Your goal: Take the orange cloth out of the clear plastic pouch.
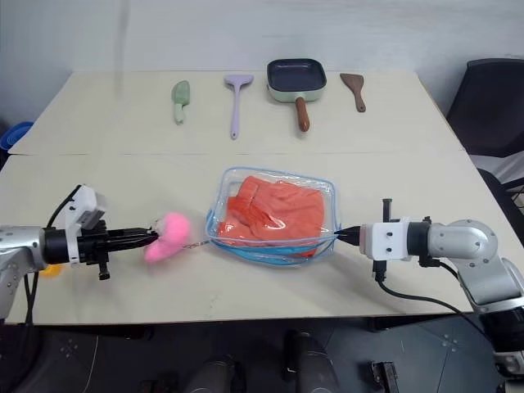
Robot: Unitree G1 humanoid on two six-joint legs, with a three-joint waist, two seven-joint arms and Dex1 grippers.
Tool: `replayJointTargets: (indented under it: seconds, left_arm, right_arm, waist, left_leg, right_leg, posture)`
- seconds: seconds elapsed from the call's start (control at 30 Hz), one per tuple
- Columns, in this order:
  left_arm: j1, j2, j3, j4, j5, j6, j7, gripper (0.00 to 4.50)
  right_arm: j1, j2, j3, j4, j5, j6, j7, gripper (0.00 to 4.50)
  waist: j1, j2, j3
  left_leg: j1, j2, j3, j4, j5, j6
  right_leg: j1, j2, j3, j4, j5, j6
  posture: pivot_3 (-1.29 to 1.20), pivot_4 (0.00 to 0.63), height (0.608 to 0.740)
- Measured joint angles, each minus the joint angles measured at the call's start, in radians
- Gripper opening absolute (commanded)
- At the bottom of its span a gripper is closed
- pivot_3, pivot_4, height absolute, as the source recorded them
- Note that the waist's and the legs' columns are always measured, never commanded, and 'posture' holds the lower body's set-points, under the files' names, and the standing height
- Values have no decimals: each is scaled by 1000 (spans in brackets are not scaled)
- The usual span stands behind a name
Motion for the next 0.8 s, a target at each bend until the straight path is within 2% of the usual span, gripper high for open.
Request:
replayJointTargets:
  seconds: [0.17,0.27,0.3,0.4,0.53,0.67,0.8]
  left_arm:
    - [0,-7,2,6,-6,15,30,2541]
    - [16,-8,26,11,-38,70,45,3500]
    - [17,-8,41,16,-52,91,49,3511]
    - [1,4,114,73,-95,149,60,3511]
    - [-167,17,119,45,-152,188,70,3511]
    - [-313,15,-42,-93,-121,92,35,3511]
    - [-352,-9,-321,-127,121,-199,-11,3511]
  right_arm:
    - [100,0,-49,-99,45,123,-21,2317]
    - [173,0,-124,-191,96,226,-60,3400]
    - [196,1,-149,-224,120,266,-75,3685]
    - [267,20,-212,-353,224,409,-121,3685]
    - [265,53,-242,-481,339,567,-199,3685]
    - [250,62,-232,-571,411,670,-235,3685]
    - [254,71,-208,-621,471,751,-254,3685]
  waist:
    - [0,0,0]
    - [-1,0,0]
    - [-1,0,0]
    - [-2,0,0]
    - [11,-1,0]
    - [23,-1,0]
    - [22,-1,0]
  left_leg:
    - [0,0,0,0,0,0]
    - [-1,0,0,-1,0,0]
    - [-1,0,0,-1,0,0]
    - [-1,1,0,-1,-1,-1]
    - [-1,-1,0,0,-1,-1]
    - [-1,-2,1,-1,-1,-1]
    - [-1,-3,2,-1,-1,-1]
  right_leg:
    - [0,0,0,0,0,0]
    - [0,0,0,0,0,0]
    - [0,0,0,0,0,0]
    - [0,1,0,0,-1,-1]
    - [1,0,1,0,-1,-1]
    - [1,0,1,1,0,0]
    - [1,2,2,0,0,0]
  posture:
    - [0,150,740]
    - [0,150,740]
    - [0,150,740]
    - [0,150,740]
    - [0,150,740]
    - [0,150,740]
    - [0,150,740]
